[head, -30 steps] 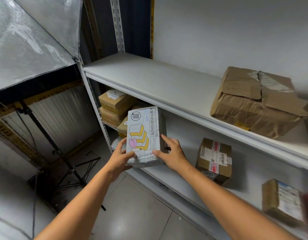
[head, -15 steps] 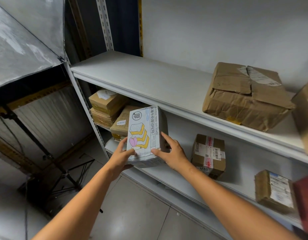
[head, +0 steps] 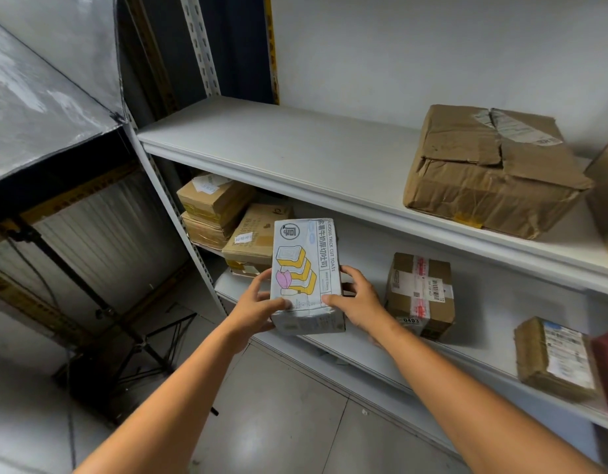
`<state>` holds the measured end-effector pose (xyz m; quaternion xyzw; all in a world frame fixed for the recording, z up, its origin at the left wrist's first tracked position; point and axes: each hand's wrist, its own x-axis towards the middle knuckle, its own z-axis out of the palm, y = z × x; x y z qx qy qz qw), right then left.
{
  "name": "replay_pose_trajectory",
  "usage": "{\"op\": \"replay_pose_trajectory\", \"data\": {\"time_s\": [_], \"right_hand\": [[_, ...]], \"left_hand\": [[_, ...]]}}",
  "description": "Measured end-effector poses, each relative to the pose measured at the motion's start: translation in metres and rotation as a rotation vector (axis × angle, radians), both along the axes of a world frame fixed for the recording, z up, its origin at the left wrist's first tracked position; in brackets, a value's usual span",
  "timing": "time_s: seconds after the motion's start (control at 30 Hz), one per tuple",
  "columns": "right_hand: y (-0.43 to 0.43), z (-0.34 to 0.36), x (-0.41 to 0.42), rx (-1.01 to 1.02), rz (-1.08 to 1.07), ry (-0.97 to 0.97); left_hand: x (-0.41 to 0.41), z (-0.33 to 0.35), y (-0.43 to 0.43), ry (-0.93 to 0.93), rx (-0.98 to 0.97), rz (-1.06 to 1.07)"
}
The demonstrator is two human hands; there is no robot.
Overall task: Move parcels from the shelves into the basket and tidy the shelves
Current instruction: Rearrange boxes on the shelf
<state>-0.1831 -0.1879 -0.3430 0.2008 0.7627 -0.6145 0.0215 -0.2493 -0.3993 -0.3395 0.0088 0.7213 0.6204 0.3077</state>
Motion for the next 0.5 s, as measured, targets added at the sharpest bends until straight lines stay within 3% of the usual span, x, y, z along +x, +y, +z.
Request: {"op": "replay_pose_trajectory", "data": {"time_s": [0.5], "right_hand": [[0.107, -0.006, 0.057, 0.007, -0.272, -0.004]], "left_hand": [[0.007, -0.018, 0.130, 0.045, 0.029, -0.232]]}}
